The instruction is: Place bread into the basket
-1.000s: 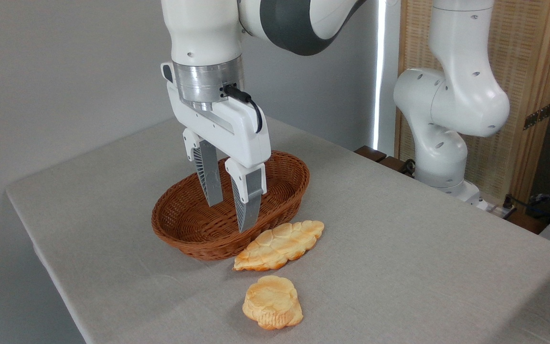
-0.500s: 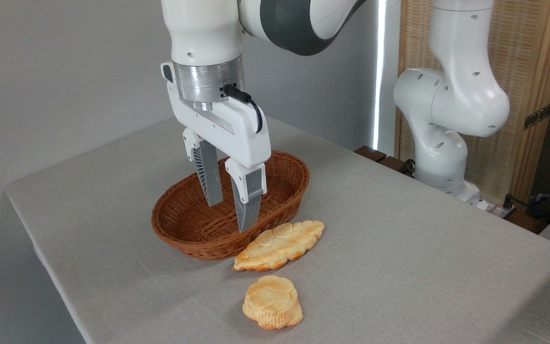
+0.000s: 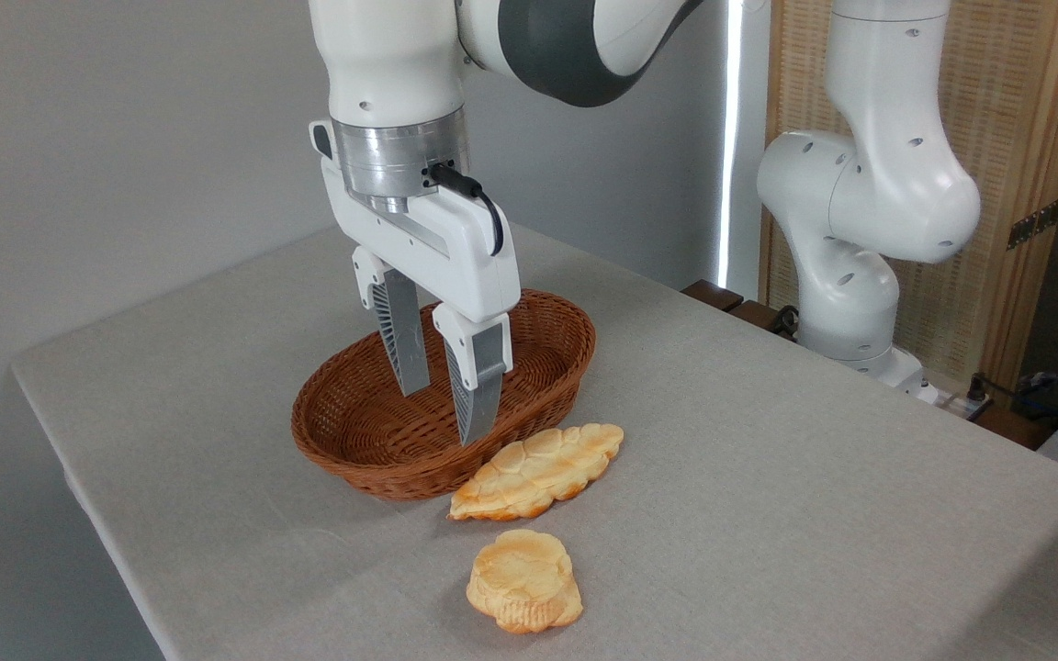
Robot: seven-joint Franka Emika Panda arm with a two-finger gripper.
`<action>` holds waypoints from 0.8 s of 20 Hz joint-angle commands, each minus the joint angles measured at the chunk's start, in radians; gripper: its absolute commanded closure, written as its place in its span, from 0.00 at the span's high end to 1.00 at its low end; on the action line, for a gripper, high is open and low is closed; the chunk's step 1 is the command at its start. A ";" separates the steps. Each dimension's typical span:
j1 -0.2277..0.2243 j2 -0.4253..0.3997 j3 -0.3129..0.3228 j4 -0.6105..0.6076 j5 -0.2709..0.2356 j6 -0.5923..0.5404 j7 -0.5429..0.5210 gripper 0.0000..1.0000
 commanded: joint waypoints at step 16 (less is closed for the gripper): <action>0.007 0.039 0.076 -0.051 -0.003 -0.129 0.400 1.00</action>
